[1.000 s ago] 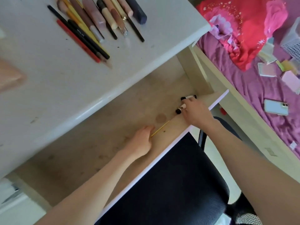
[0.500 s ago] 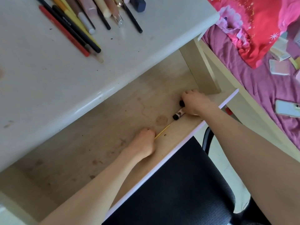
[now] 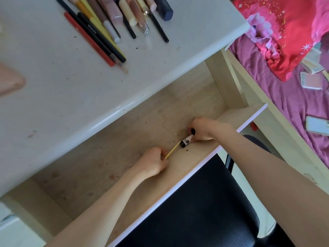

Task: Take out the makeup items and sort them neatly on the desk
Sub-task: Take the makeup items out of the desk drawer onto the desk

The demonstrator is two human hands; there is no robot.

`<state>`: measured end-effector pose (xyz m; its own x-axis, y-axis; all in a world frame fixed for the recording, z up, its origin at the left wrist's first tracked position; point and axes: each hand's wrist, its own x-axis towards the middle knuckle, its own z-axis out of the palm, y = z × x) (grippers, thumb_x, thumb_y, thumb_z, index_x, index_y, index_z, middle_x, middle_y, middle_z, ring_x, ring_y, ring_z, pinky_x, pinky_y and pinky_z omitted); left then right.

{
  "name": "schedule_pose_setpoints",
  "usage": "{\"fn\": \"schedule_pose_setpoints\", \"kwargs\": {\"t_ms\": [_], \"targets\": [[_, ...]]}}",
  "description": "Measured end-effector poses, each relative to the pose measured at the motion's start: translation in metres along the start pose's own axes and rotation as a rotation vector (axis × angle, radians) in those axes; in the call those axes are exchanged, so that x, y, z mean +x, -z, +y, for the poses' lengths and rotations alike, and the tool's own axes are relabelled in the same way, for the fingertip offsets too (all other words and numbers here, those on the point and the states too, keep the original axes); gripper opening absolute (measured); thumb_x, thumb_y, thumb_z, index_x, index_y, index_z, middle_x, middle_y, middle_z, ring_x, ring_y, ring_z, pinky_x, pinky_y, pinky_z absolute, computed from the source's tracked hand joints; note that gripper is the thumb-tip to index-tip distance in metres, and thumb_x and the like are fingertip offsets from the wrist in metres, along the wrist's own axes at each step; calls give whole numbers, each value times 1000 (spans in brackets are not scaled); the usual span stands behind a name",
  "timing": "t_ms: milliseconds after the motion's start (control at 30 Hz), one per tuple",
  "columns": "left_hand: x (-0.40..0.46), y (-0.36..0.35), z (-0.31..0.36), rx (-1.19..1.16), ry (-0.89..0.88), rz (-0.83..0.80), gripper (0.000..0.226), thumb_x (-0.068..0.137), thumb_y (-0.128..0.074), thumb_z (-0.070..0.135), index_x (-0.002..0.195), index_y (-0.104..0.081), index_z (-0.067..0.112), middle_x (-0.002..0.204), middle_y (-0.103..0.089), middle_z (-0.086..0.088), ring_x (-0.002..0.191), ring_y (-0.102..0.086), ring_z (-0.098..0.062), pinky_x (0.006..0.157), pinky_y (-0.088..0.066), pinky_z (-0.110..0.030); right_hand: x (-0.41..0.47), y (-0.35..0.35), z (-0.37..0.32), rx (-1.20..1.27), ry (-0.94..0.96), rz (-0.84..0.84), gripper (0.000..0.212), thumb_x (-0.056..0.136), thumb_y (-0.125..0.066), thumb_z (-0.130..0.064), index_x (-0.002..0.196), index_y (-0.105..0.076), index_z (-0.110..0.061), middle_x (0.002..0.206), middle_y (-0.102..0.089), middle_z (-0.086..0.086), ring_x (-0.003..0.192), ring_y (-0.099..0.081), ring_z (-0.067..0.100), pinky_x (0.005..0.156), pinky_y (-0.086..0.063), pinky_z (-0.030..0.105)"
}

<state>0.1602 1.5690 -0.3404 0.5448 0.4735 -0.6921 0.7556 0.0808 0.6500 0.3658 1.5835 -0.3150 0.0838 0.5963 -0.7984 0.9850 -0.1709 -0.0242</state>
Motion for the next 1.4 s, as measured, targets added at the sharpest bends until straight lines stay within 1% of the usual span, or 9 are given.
{"fn": "schedule_pose_setpoints", "kwargs": {"t_ms": [133,267,533,667,767,900,1067,1267,1400], "targets": [[-13,6,-8,-45,-17,50,9,87,-50,12,87,-51,21,74,-49,6,65,-47,-9,55,-36,-20,-6,-6,-12,7,5,-59,40,90,-57,-32,125,-53,-11,123,-48,9,106,-51,28,86,-45,35],[-31,16,-6,-62,-58,75,9,90,-50,13,91,-51,22,79,-53,6,70,-52,-10,58,-40,-19,-22,-5,-22,73,-10,-53,44,96,-46,-35,133,-44,-12,127,-45,10,110,-49,28,80,-38,29],[-92,54,10,-219,-221,277,18,89,-59,19,93,-57,36,85,-64,14,74,-60,1,62,-42,-5,-84,14,-43,487,9,162,20,96,-45,-35,90,-52,-17,80,-55,1,69,-51,16,58,-36,26],[-126,87,26,-357,-313,399,25,86,-62,13,89,-57,37,82,-66,7,70,-63,-6,63,-49,-12,-117,44,-66,733,98,252,26,93,-49,-42,85,-54,-18,85,-65,3,79,-62,17,75,-47,34],[-133,121,36,-427,-299,579,22,86,-61,8,88,-57,29,76,-65,2,68,-64,-14,56,-50,-15,-128,80,-88,778,125,331,32,92,-48,-47,82,-53,-17,79,-64,2,70,-61,15,67,-49,29],[-123,169,36,-525,-179,709,14,87,-59,9,98,-56,18,86,-65,-6,77,-66,-21,65,-56,-30,-117,124,-118,881,100,517,29,92,-53,-41,81,-54,-14,73,-56,1,61,-48,12,61,-41,25],[-102,206,29,-523,-145,782,17,87,-55,3,97,-50,15,82,-58,0,46,-59,-5,41,-44,-13,-73,158,-146,772,-21,657,32,91,-55,-34,73,-50,-8,60,-44,-4,54,-40,9,51,-31,19],[-81,223,31,-343,-106,824,20,88,-60,11,106,-52,13,99,-62,-6,84,-61,-20,61,-47,-18,-41,167,-153,813,-86,710,37,91,-55,-35,60,-41,-19,59,-42,-6,56,-37,7,54,-28,20],[-76,228,34,-336,-114,821,23,87,-61,12,108,-52,10,102,-63,-9,85,-63,-25,73,-55,-33,-38,170,-151,875,-106,745,14,89,-55,-24,93,-61,-12,82,-60,1,78,-54,17,71,-46,27]]}}
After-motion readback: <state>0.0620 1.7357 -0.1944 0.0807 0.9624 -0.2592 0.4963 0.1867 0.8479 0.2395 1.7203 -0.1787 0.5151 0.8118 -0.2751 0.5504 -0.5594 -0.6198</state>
